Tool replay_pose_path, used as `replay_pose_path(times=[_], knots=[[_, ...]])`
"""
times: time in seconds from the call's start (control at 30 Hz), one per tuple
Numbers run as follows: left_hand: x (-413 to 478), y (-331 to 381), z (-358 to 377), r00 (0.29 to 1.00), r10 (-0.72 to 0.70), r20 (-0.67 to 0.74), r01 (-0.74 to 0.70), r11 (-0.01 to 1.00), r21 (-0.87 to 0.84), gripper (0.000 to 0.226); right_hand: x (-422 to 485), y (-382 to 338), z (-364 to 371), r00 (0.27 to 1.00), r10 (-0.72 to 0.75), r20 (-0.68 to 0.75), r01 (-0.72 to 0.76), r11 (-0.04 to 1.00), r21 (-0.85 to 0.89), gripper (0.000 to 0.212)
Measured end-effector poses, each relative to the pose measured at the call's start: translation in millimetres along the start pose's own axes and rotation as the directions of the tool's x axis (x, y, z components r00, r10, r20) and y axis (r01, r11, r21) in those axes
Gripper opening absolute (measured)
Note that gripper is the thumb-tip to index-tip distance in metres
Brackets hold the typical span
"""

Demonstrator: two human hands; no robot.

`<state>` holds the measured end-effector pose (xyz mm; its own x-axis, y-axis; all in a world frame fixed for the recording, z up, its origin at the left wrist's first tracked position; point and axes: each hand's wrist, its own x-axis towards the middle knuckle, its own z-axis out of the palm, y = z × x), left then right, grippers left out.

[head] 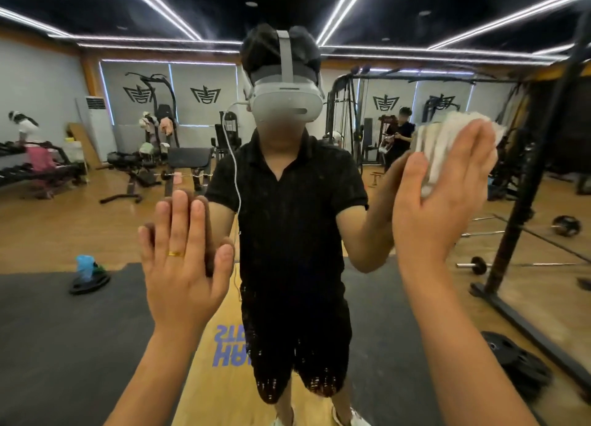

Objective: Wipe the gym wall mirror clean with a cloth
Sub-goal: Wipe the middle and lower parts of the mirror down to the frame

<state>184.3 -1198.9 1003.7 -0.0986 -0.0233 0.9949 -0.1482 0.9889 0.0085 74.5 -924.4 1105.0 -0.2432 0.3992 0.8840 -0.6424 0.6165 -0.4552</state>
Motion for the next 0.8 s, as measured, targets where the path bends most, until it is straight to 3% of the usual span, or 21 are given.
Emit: replay_pose_path(times=[0.13, 0.37, 0.5, 0.7, 0.8], knots=[[-2, -1, 1, 1.000, 0.001, 0.006, -0.001, 1.000, -0.002, 0.066, 13, -4, 7, 0.996, 0.029, -0.081, -0.027, 0.999, 0.031, 0.062], [-2, -2, 1, 1.000, 0.000, 0.021, 0.001, 1.000, -0.018, 0.065, 14, -5, 9, 1.000, 0.016, -0.018, -0.015, 0.999, 0.029, 0.073], [0, -1, 1, 1.000, 0.003, 0.024, -0.002, 1.000, -0.023, 0.064, 18, 1, 7, 0.999, 0.011, -0.053, -0.007, 0.998, 0.068, 0.055], [-3, -3, 0, 1.000, 0.000, 0.030, 0.000, 1.000, -0.006, 0.065, 20, -6, 4, 0.992, 0.012, -0.124, 0.015, 0.978, 0.210, 0.047], [-3, -3, 1, 1.000, -0.001, 0.023, 0.001, 1.000, -0.003, 0.065, 17, -30, 12, 0.991, -0.118, -0.070, 0.130, 0.970, 0.205, 0.045]])
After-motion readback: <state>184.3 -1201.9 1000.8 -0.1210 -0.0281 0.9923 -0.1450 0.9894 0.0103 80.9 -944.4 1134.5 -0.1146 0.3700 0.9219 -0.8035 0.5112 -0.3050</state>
